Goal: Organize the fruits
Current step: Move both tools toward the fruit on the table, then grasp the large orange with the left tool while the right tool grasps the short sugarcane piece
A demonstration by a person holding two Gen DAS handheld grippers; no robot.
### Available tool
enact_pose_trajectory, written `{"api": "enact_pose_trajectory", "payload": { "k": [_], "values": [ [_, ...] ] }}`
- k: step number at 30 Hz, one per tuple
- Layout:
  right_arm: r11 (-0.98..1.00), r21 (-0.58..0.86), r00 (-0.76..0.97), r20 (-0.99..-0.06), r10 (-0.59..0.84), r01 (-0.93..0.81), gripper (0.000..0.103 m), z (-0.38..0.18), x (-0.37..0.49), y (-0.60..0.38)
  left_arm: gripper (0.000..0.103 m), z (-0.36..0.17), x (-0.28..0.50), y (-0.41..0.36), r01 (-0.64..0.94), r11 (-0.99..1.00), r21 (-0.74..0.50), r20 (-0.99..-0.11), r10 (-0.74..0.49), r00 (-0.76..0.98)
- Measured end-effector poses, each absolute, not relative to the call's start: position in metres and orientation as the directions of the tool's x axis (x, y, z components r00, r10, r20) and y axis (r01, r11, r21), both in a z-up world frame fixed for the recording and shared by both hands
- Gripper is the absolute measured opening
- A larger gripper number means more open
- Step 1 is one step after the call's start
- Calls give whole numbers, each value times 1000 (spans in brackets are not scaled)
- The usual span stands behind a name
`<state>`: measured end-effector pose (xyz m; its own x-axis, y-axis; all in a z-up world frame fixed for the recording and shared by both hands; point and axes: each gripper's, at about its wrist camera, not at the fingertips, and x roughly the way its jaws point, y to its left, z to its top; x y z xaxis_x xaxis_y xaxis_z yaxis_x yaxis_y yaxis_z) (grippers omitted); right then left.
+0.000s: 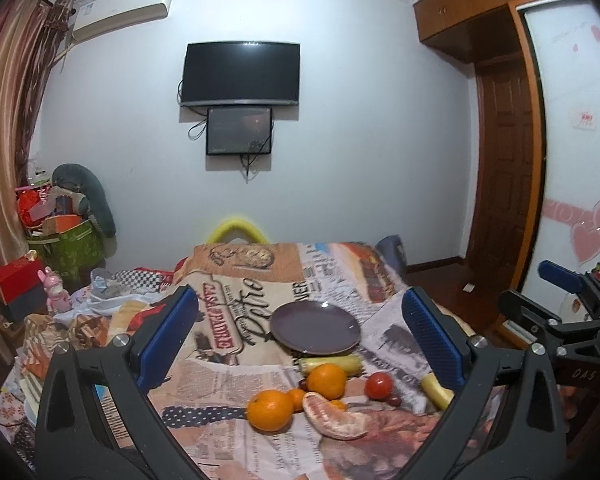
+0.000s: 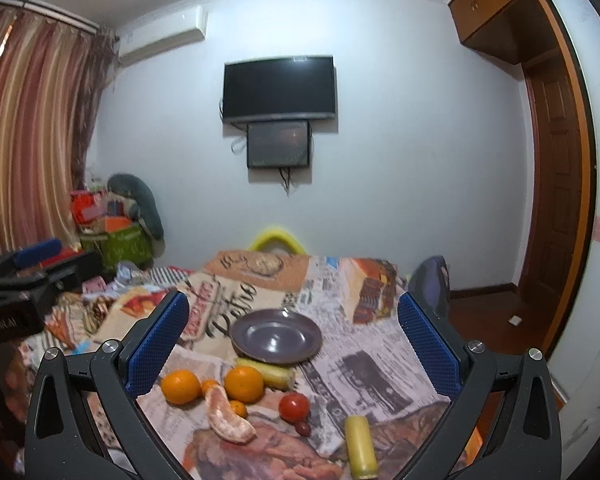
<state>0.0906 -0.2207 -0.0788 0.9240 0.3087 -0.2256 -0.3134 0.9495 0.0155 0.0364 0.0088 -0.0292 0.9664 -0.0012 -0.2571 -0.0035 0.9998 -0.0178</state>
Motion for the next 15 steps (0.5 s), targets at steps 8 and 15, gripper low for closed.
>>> {"api": "enact_pose_trajectory", "payload": {
  "k": [8,15],
  "values": [
    [963,-5,900,-358,248,-268,103,-106,115,-235,103,-56,74,37,-15,1000,-20,-375,6,927],
    [972,-15,854,-482,198,-233,99,-131,135,-255,85,-91,113,53,-2,999,-38,-513,-18,858]
  ]
}}
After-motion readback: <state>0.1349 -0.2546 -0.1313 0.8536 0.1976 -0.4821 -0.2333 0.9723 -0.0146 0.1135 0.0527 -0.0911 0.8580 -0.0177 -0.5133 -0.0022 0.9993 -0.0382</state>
